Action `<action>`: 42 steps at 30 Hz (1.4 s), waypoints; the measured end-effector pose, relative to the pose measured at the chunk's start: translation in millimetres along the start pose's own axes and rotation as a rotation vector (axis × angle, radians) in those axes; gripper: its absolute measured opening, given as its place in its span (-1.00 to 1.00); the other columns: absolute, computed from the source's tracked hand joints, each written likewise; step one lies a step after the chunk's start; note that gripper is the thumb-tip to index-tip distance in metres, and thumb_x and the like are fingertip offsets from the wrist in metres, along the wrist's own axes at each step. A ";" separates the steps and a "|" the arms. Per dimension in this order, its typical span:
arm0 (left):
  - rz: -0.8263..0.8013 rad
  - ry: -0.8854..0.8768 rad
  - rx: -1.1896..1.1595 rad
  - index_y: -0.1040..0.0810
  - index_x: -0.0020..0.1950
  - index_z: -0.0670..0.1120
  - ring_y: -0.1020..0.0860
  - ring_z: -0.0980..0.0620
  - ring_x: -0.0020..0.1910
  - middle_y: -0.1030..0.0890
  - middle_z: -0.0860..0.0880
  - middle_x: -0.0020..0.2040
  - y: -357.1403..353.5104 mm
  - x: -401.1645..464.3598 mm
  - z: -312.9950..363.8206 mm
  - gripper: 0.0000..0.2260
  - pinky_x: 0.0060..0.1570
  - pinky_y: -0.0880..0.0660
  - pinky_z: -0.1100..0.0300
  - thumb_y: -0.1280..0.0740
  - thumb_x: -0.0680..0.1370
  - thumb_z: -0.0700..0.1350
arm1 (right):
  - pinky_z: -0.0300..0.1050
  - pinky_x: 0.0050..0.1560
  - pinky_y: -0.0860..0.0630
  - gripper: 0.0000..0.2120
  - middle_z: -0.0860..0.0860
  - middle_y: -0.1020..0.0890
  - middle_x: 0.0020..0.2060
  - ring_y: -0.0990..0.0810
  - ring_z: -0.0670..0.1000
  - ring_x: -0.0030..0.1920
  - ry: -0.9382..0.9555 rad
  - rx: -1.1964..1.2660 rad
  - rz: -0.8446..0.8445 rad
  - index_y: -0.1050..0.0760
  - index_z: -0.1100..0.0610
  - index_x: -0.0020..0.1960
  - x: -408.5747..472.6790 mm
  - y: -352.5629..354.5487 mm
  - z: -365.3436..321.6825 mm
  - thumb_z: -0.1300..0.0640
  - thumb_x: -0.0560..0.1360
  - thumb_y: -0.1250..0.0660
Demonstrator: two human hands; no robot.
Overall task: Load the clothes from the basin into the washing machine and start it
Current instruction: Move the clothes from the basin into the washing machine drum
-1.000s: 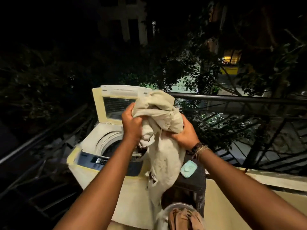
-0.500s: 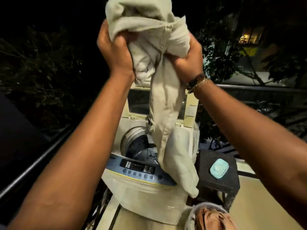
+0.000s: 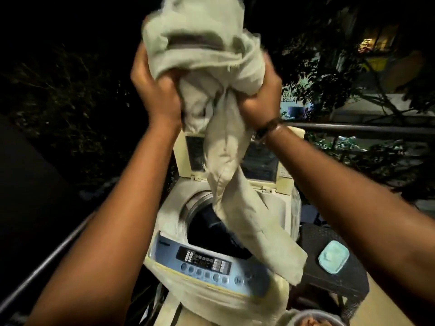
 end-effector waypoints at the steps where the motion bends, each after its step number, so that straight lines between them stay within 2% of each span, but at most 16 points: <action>1: -0.038 0.058 0.025 -0.55 0.22 -0.36 -0.59 -0.04 0.10 -0.62 -0.19 0.12 5.4 -19.5 -12.9 -0.63 0.19 -0.55 -0.08 -0.28 0.49 -0.18 | 0.05 0.14 -0.60 -0.38 0.01 -0.66 0.19 -0.64 0.05 0.19 -0.099 -0.081 -0.067 -0.48 0.15 0.40 -20.9 0.9 21.3 0.18 0.35 -0.49; 6: -0.339 0.711 0.428 -0.47 0.40 -0.26 -0.59 -0.06 0.17 -0.60 -0.22 0.27 68.2 -167.1 -132.3 -0.52 0.17 -0.55 0.15 -0.31 0.47 -0.31 | 0.06 0.18 -0.49 -0.29 0.15 -0.58 0.30 -0.54 0.25 0.26 -0.446 -0.445 -0.557 -0.37 0.13 0.48 -173.3 27.1 124.6 0.16 0.35 -0.46; 9: -0.790 1.083 0.714 -0.22 0.56 -0.19 -0.42 -0.30 0.43 -0.39 -0.25 0.49 122.5 -271.2 -209.9 -0.41 0.30 -0.40 0.09 -0.37 0.59 -0.14 | 0.05 0.31 -0.38 -0.12 0.13 -0.43 0.43 -0.42 0.23 0.38 -0.639 -0.635 -0.882 -0.24 0.12 0.54 -265.2 56.1 176.2 -0.12 0.34 -0.51; 13: -1.182 1.173 0.974 -0.21 0.61 -0.04 -0.43 -0.16 0.44 -0.39 -0.17 0.50 207.0 -387.3 -296.6 -0.06 0.42 -0.39 -0.04 -0.26 0.37 0.44 | 0.25 0.50 -0.05 -0.01 0.11 -0.20 0.57 -0.21 0.20 0.54 -0.673 -0.956 -1.441 -0.09 0.02 0.62 -380.7 86.0 228.7 -0.38 0.36 -0.39; 17: -1.372 1.192 0.898 -0.36 0.54 -0.09 -0.33 -0.13 0.52 -0.39 -0.17 0.49 197.9 -406.1 -294.9 -0.15 0.51 -0.24 0.08 -0.28 0.39 0.40 | 0.31 0.52 0.25 0.01 0.18 -0.44 0.45 -0.29 0.29 0.52 -0.562 -1.063 -1.641 -0.39 0.02 0.51 -418.3 78.0 243.5 -0.56 0.24 -0.06; 19: -1.438 1.126 0.860 -0.38 0.53 -0.07 -0.33 -0.10 0.51 -0.41 -0.14 0.50 190.7 -405.1 -300.1 -0.13 0.51 -0.21 0.10 -0.20 0.34 0.43 | 0.27 0.53 0.33 -0.11 0.13 -0.62 0.27 -0.43 0.23 0.44 -0.585 -1.087 -1.730 -0.53 0.01 0.38 -426.1 64.7 248.6 -0.49 0.28 0.00; 21: -1.475 1.145 0.822 -0.38 0.53 -0.03 -0.36 -0.08 0.50 -0.44 -0.11 0.49 188.7 -404.9 -310.0 -0.09 0.51 -0.24 0.06 -0.13 0.30 0.47 | 0.15 0.52 0.39 -0.52 0.09 -0.71 0.06 -0.60 0.17 0.24 -0.568 -1.117 -1.735 -0.61 0.08 0.25 -418.5 41.7 242.5 -0.18 0.54 -0.15; 23: -1.473 1.178 0.779 -0.40 0.51 -0.03 -0.41 -0.04 0.46 -0.48 -0.07 0.47 192.5 -407.5 -322.7 -0.08 0.47 -0.30 0.06 -0.14 0.29 0.49 | 0.15 0.53 -0.02 -0.65 0.13 -0.67 0.16 -0.58 0.20 0.27 -0.685 -1.126 -1.814 -0.54 0.17 0.31 -416.8 19.9 238.1 0.12 0.65 -0.10; 25: -1.453 1.228 0.727 -0.44 0.47 -0.04 -0.48 0.02 0.39 -0.53 -0.03 0.40 194.7 -402.9 -330.5 -0.14 0.39 -0.38 0.15 -0.25 0.32 0.46 | 0.06 0.36 -0.38 -0.65 0.18 -0.61 0.27 -0.55 0.22 0.31 -0.801 -1.083 -1.792 -0.52 0.15 0.34 -414.7 -2.9 235.7 0.11 0.67 -0.09; 27: -1.422 1.271 0.697 -0.48 0.41 -0.09 -0.54 0.04 0.30 -0.59 -0.01 0.30 196.7 -393.2 -333.0 -0.33 0.23 -0.46 0.32 -0.41 0.45 0.29 | 0.02 0.23 -0.50 -0.69 0.20 -0.61 0.26 -0.58 0.22 0.28 -1.003 -0.989 -1.606 -0.55 0.11 0.30 -414.1 -17.4 241.7 0.09 0.63 -0.17; 30: -1.244 1.332 0.659 -0.51 0.34 -0.19 -0.55 0.02 0.16 -0.59 -0.03 0.14 200.2 -371.1 -342.4 -0.67 -0.07 -0.41 0.54 -0.41 0.61 -0.12 | -0.05 0.04 -0.54 -0.87 0.14 -0.68 0.00 -0.67 0.16 0.07 -1.308 -0.851 -0.817 -0.58 0.10 0.06 -411.7 -15.1 262.3 0.11 0.53 -0.37; 33: -1.041 1.320 0.665 -0.55 0.30 -0.19 -0.53 0.05 -0.01 -0.58 -0.04 0.06 201.7 -344.8 -344.5 -0.75 -0.24 -0.38 0.57 -0.36 0.63 -0.18 | -0.02 0.09 -0.56 -0.85 0.18 -0.64 0.03 -0.61 0.15 0.05 -1.551 -0.395 -0.135 -0.53 0.15 0.15 -422.5 -17.2 280.0 0.24 0.58 -0.37; 35: -0.981 1.316 0.694 -0.55 0.29 -0.23 -0.54 0.01 -0.03 -0.59 -0.09 0.05 208.0 -339.2 -348.2 -0.74 -0.24 -0.39 0.58 -0.38 0.62 -0.19 | -0.01 0.17 -0.52 -0.71 0.22 -0.62 0.18 -0.57 0.12 0.10 -1.599 -0.337 -0.216 -0.49 0.23 0.30 -432.6 -25.1 292.7 0.20 0.60 -0.36; 37: -0.964 1.331 0.700 -0.56 0.27 -0.25 -0.55 -0.02 0.01 -0.57 -0.07 0.04 214.4 -343.4 -348.4 -0.73 -0.24 -0.37 0.59 -0.40 0.61 -0.19 | 0.04 0.30 -0.49 -0.65 0.20 -0.62 0.23 -0.60 0.14 0.17 -1.584 -0.446 -0.506 -0.51 0.20 0.32 -441.1 -32.2 296.5 0.11 0.58 -0.40; 39: -0.974 1.338 0.696 -0.57 0.24 -0.21 -0.53 0.03 0.00 -0.56 -0.02 0.02 218.4 -351.5 -344.3 -0.76 -0.24 -0.34 0.61 -0.41 0.60 -0.17 | 0.00 0.28 -0.50 -0.65 0.14 -0.66 0.15 -0.62 0.14 0.17 -1.528 -0.562 -0.777 -0.54 0.14 0.30 -444.0 -37.6 285.2 0.01 0.57 -0.39; 42: -0.994 1.370 0.666 -0.58 0.16 -0.10 -0.58 -0.02 0.04 -0.59 -0.01 -0.01 221.8 -368.1 -340.1 -0.84 -0.10 -0.42 0.45 -0.42 0.60 -0.14 | -0.04 0.22 -0.53 -0.63 0.06 -0.70 0.04 -0.65 0.10 0.10 -1.514 -0.595 -0.892 -0.53 0.07 0.31 -442.5 -34.6 258.7 -0.07 0.57 -0.38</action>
Point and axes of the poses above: each hand's wrist, its own x-axis towards the middle knuckle, its own y-axis out of the back of the hand, z = x × y, the point moved 5 cm from there along x, towards the middle knuckle
